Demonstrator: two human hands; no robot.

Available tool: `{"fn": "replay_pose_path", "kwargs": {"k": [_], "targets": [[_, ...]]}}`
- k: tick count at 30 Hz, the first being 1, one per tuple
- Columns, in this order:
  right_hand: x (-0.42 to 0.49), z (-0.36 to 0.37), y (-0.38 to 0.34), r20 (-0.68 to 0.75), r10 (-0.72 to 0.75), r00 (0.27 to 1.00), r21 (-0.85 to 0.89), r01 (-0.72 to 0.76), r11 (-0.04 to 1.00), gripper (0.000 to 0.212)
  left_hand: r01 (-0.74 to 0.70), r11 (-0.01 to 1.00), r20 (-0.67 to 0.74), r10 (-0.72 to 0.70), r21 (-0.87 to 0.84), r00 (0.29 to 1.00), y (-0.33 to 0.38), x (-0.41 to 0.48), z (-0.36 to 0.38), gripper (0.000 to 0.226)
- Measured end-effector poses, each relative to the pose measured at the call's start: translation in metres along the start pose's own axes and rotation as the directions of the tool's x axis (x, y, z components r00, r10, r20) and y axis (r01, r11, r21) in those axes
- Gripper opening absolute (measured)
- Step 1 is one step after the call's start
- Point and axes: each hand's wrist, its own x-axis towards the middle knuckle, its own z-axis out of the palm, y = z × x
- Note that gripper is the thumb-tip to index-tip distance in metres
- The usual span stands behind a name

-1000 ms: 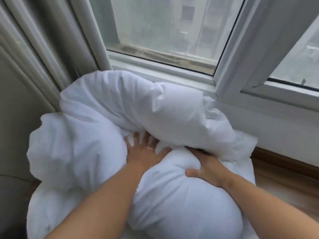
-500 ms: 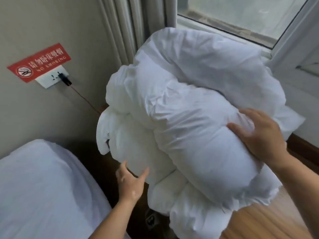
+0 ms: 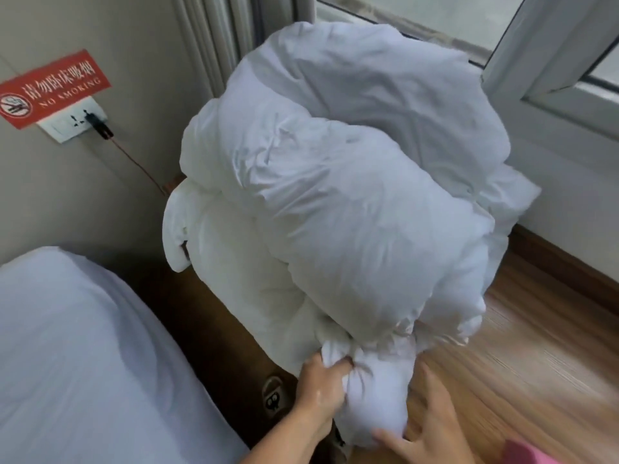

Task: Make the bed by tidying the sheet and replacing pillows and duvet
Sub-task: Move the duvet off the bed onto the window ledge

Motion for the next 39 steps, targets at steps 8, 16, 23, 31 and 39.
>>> {"fn": "replay_pose_path", "kwargs": {"k": [8,16,23,31,39], "targets": [[0.034,-0.053,-0.030,-0.286,0.258,0.923,0.567,-0.054,0.822,0.074,-0.153,0.986,0.289,0.166,-0.067,0.943,0.063,-0.023,0.047,0.024],[0.104,-0.152,-0.047,-0.445,0.164,0.880,0.523,0.107,0.845,0.071,0.375,0.903,-0.045,-0.392,-0.209,0.919,0.029,-0.001,-0.049,0.101],[0.120,-0.219,-0.075,-0.503,-0.086,0.860,0.293,0.263,0.919,0.058,0.206,0.735,0.352,0.047,-0.646,0.935,0.129,0.000,0.055,0.060],[0.088,-0.191,-0.046,-0.497,-0.535,0.683,-0.297,0.445,0.845,0.028,0.234,0.759,0.302,-0.051,-0.608,0.952,0.150,0.047,0.115,0.070],[0.033,-0.079,0.087,0.113,-0.180,0.977,-0.595,0.212,0.775,0.067,0.096,0.995,-0.024,-0.096,-0.003,0.995,0.081,0.052,-0.011,0.066]]}}
